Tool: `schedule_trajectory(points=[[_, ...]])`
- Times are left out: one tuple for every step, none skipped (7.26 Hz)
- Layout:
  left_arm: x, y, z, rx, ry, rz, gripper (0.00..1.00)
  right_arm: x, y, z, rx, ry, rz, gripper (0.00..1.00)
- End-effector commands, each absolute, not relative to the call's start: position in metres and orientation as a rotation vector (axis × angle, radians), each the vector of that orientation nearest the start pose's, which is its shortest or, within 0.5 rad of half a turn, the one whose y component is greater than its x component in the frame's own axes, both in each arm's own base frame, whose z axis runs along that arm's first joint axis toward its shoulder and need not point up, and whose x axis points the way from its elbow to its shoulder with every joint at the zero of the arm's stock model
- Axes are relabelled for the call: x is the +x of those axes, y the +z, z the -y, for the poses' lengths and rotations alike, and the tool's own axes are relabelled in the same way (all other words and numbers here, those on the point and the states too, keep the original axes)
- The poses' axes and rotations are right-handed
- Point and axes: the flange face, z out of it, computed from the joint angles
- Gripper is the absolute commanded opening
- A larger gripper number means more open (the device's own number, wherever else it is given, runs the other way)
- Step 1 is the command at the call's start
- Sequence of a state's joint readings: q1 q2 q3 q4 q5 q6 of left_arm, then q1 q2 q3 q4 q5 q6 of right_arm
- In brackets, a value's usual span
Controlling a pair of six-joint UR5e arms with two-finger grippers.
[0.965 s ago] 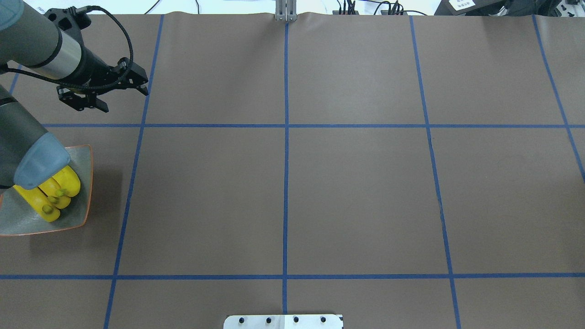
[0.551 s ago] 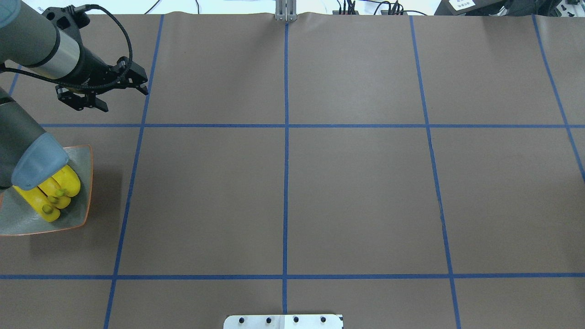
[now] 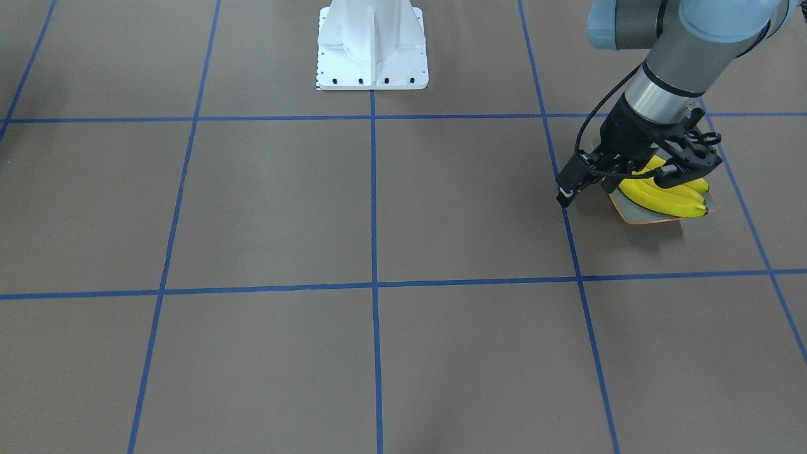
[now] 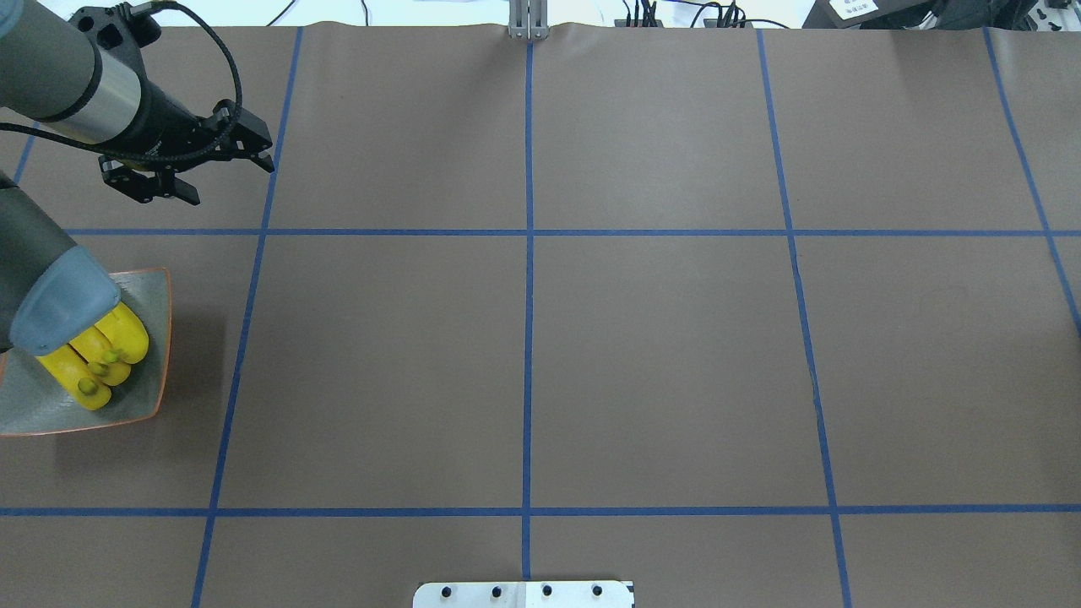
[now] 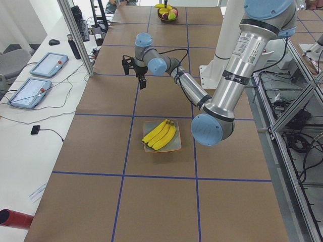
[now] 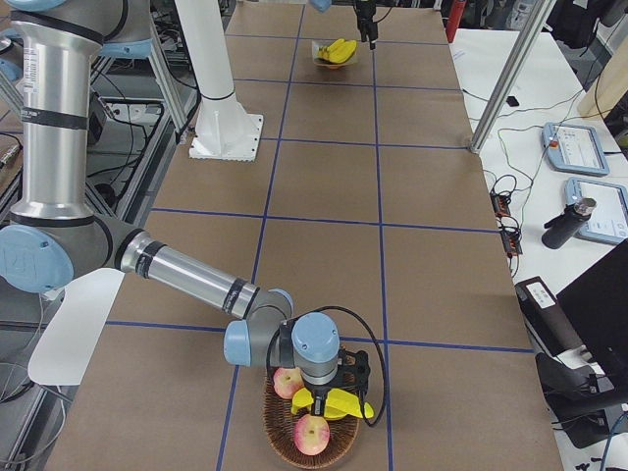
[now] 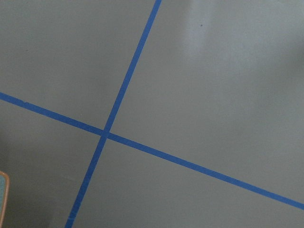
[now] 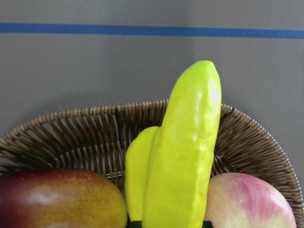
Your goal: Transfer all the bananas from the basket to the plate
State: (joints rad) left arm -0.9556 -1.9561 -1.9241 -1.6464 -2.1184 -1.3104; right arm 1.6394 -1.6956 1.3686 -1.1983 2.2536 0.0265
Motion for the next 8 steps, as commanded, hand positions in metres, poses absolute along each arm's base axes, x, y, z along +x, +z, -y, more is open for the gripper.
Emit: schedule_trajectory(points=[[0.269, 0.279, 0.521, 0.026, -0.42, -0.95, 1.0, 0.125, 0.715, 0.425, 0.095, 0.107, 0.678, 0.0], [0.27, 0.279, 0.522, 0.026, -0.42, -0.95, 1.0, 0.127, 0.698, 0.436, 0.132, 0.088, 0.675, 0.0], [0.273, 0.283, 0.523, 0.026, -0.416, -0.95, 1.0, 0.127, 0.679, 0.457, 0.156, 0.107, 0.686, 0.0], [0.277, 0.282, 0.524, 0.023, -0.412, -0.95, 1.0, 0.112, 0.652, 0.485, 0.169, 0.14, 0.728, 0.0], [0.288, 0.284, 0.532, 0.03, -0.399, -0.962, 1.0, 0.068, 0.608, 0.512, 0.16, 0.158, 0.792, 0.0], [0.299, 0.284, 0.537, 0.055, -0.381, -1.006, 1.0, 0.013, 0.555, 0.542, 0.156, 0.194, 0.831, 0.0], [0.304, 0.288, 0.543, 0.06, -0.394, -1.031, 1.0, -0.046, 0.499, 0.57, 0.162, 0.24, 0.898, 0.0], [0.31, 0.285, 0.551, 0.08, -0.388, -1.063, 1.0, -0.097, 0.437, 0.589, 0.171, 0.285, 0.988, 0.0]])
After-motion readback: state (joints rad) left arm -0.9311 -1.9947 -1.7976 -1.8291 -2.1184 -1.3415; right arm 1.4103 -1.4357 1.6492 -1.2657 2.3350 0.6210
